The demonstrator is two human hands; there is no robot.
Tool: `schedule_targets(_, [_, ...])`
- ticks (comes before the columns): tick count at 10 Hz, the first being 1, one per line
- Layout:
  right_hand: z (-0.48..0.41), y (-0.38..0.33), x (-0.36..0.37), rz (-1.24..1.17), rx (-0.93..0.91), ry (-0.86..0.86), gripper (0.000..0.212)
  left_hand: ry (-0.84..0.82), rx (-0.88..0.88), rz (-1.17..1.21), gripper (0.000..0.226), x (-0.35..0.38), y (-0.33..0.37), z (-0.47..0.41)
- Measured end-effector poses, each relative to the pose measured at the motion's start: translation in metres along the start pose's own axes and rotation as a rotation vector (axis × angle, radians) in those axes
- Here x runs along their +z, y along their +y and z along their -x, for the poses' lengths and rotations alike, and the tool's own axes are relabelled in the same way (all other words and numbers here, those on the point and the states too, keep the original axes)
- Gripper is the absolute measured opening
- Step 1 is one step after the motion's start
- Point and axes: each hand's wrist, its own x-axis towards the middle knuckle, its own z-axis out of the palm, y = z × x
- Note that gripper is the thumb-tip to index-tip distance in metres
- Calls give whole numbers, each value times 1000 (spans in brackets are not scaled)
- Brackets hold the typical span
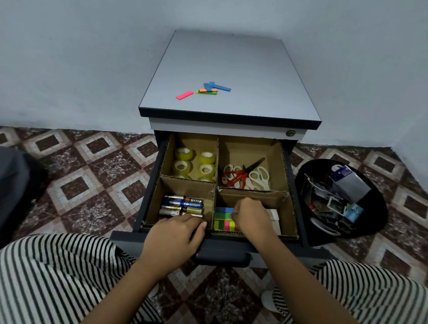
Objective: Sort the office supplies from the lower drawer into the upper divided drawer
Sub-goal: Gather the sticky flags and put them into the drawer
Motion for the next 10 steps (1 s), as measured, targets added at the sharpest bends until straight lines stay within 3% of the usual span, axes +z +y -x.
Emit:
schedule_targets(2, [2, 0, -3, -54, -25, 27, 17, -11, -1, 7, 39, -2, 0, -1])
schedule_targets(4, [3, -1, -5, -39, -56, -41, 34, -28, -11, 18, 39, -2, 1, -1])
schedule_targets(7, [8, -1, -9, -68, -80, 5, 31, -90, -30, 32, 40, -6, 1, 0])
schedule_targets(8, [16, -2, -14, -129, -128, 78, 25, -148, -77, 106, 42, -12, 3, -1])
schedule_targets(9, [28, -6, -22, -194, -196, 124, 20, -193, -188, 329, 32, -18, 1, -9])
schedule_targets(10, [30, -18, -45, -307, -289, 216, 19, -148, -178, 418, 28, -27, -6, -33])
